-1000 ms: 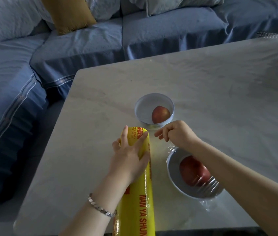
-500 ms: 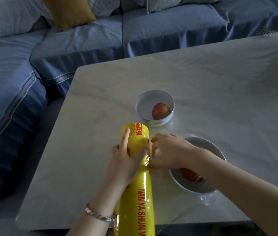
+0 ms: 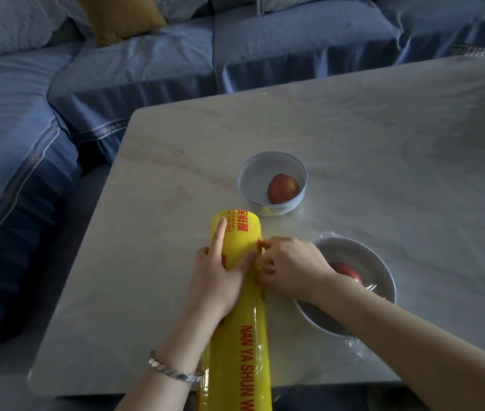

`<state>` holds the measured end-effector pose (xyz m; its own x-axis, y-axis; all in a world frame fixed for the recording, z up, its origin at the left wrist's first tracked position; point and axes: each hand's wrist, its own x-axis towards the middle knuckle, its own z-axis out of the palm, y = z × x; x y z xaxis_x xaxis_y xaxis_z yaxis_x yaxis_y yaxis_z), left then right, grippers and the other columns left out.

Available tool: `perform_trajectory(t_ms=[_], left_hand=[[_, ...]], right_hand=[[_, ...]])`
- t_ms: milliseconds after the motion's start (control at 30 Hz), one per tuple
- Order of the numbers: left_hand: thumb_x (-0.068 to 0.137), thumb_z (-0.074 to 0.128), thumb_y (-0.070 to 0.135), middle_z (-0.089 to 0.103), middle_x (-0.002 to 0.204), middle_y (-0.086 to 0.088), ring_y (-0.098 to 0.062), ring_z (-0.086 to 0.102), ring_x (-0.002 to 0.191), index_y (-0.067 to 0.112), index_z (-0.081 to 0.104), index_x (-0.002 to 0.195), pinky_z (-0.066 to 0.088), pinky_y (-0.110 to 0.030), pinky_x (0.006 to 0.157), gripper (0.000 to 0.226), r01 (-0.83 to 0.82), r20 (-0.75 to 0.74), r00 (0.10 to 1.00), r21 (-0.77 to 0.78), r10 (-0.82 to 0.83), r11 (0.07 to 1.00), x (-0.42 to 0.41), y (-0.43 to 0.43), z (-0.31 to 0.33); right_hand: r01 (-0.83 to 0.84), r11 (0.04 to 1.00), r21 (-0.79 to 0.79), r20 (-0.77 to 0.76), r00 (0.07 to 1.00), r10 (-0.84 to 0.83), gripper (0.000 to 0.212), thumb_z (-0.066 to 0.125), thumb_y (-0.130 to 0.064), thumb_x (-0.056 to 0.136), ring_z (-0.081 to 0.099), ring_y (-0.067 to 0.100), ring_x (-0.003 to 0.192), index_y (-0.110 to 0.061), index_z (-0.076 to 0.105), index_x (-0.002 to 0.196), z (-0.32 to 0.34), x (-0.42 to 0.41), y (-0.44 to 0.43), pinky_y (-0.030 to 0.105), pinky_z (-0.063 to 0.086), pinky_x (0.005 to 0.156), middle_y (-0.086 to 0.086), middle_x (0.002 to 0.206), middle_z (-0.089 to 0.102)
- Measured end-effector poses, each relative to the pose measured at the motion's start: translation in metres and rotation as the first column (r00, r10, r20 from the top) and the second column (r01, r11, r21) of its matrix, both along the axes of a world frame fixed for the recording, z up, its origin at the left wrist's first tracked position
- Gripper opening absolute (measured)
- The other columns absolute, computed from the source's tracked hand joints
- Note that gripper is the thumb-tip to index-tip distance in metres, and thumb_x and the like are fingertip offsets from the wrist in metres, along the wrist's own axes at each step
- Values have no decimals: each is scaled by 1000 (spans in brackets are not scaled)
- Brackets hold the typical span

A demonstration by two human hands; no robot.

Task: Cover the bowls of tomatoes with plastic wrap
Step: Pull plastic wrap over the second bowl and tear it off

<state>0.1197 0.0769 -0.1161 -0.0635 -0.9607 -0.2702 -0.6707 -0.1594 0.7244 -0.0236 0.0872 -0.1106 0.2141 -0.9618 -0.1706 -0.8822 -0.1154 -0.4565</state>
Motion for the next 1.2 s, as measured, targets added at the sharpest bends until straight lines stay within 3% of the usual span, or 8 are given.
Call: perform_trajectory(t_ms=[233,367,500,633,800,933,1067,1200], left_hand=[[79,57,58,38,142,-7,-26,46,125,50,10,143,36,-30,91,80,0,-47,999,-12,-1,1000,3,0,0],[79,56,60,38,141,-5,-25,46,124,49,10,144,33,-28,88,80,-6,-57,998,2,6,1000,4,0,1],[79,55,61,37,143,-3,-24,46,124,50,9,143,34,-29,88,80,-13,-47,999,11,14,1000,3,0,2],[82,55,58,36,144,-4,-24,46,123,49,7,144,32,-28,87,79,-3,-45,999,17,4,1000,4,1,2],[82,56,58,35,147,0,-22,45,125,49,7,144,31,-27,90,80,2,-52,999,11,-1,1000,6,0,1],[82,57,55,35,147,-3,-24,43,128,47,7,145,33,-30,92,81,-9,-47,999,22,10,1000,6,1,3],[80,59,56,34,147,-5,-27,43,128,46,4,145,36,-37,99,86,-11,-21,1000,39,12,999,4,1,6],[74,67,55,38,142,-8,-30,48,122,49,-3,144,39,-35,92,99,3,25,1000,86,-5,996,4,7,5]], right_hand=[[209,966,149,138,963,-230,36,52,-18,77,37,25,62,-14,34,45,9,0,-11,27,25,45,1,53,36],[312,932,183,211,914,-348,8,50,-12,75,52,27,76,-16,49,69,11,2,-19,30,40,59,4,76,56],[376,907,188,300,858,-417,15,43,-11,79,62,28,85,-22,53,82,6,0,-22,32,50,70,8,92,67],[469,834,291,477,684,-552,25,36,-3,81,67,12,64,-20,54,87,7,-5,-25,21,42,52,4,86,69],[478,773,417,639,450,-623,23,34,-3,91,66,16,53,-9,56,89,6,-8,-27,34,52,75,3,63,66],[405,823,399,660,496,-564,31,27,-14,99,66,20,54,-10,54,84,14,-13,-17,37,48,82,-3,34,47],[376,772,512,711,318,-627,40,28,-23,100,52,15,36,-9,52,72,14,-14,-15,51,41,98,-6,30,29],[274,733,623,757,22,-653,36,35,-22,99,41,12,35,-8,48,67,16,-18,-13,44,48,88,-6,33,29]])
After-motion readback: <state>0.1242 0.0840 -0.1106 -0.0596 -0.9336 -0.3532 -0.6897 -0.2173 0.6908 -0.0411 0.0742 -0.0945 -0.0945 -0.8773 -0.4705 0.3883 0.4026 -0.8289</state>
